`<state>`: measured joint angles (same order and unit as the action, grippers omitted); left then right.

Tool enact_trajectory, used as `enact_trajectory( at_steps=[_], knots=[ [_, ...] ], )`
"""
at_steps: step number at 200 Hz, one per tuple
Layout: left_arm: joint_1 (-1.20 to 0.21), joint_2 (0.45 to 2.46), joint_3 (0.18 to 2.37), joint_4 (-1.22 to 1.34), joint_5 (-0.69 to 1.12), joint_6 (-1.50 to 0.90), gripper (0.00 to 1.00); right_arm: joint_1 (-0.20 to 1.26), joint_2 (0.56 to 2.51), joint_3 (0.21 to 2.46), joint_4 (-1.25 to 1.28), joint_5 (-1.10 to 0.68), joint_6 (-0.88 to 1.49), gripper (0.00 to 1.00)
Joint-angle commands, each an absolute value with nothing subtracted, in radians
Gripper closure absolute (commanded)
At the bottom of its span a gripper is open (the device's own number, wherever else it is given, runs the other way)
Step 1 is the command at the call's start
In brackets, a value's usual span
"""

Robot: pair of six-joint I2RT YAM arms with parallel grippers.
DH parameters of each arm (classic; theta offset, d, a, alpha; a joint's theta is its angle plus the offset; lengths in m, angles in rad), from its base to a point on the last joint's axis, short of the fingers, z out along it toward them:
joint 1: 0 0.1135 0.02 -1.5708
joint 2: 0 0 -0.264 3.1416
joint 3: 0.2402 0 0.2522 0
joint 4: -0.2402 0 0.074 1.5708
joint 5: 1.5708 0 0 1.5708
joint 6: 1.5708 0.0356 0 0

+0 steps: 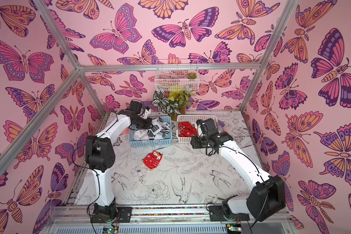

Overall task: Sort the socks into the basket by color
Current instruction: Place the sock in the bin.

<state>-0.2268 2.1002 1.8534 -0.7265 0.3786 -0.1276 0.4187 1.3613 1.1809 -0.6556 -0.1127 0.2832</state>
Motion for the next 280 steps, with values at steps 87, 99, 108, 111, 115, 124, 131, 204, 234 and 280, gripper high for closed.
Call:
enact_trajectory(
  at_steps=[87, 99, 108, 111, 115, 124, 131, 204, 234, 280],
  knots=[
    [-0.163, 2.136, 1.773, -0.750, 0.244, -0.078, 0.88, 0.411, 1.376, 1.204, -0.673, -0.121, 0.281, 0.45],
    [-0.160, 2.140, 1.773, -0.750, 0.242, -0.081, 0.87, 0.411, 1.382, 1.204, -0.672, -0.123, 0.279, 0.45],
    [-0.158, 2.143, 1.773, -0.748, 0.241, -0.082, 0.86, 0.411, 1.383, 1.204, -0.675, -0.128, 0.279, 0.45],
    [-0.159, 2.145, 1.772, -0.748, 0.240, -0.082, 0.86, 0.411, 1.384, 1.205, -0.675, -0.130, 0.279, 0.45],
    [-0.158, 2.145, 1.771, -0.749, 0.238, -0.082, 0.86, 0.411, 1.385, 1.205, -0.675, -0.131, 0.279, 0.45],
    [-0.158, 2.148, 1.771, -0.748, 0.235, -0.083, 0.84, 0.411, 1.384, 1.204, -0.675, -0.133, 0.279, 0.45],
    [-0.157, 2.148, 1.770, -0.749, 0.233, -0.084, 0.81, 0.412, 1.384, 1.204, -0.675, -0.134, 0.278, 0.45],
    [-0.149, 2.121, 1.759, -0.738, 0.219, -0.094, 0.60, 0.413, 1.376, 1.203, -0.673, -0.145, 0.284, 0.45],
    [-0.141, 2.077, 1.749, -0.738, 0.201, -0.099, 0.55, 0.413, 1.375, 1.197, -0.671, -0.158, 0.286, 0.45],
    [-0.127, 1.992, 1.724, -0.739, 0.195, -0.120, 0.47, 0.422, 1.359, 1.185, -0.667, -0.173, 0.297, 0.45]
  ],
)
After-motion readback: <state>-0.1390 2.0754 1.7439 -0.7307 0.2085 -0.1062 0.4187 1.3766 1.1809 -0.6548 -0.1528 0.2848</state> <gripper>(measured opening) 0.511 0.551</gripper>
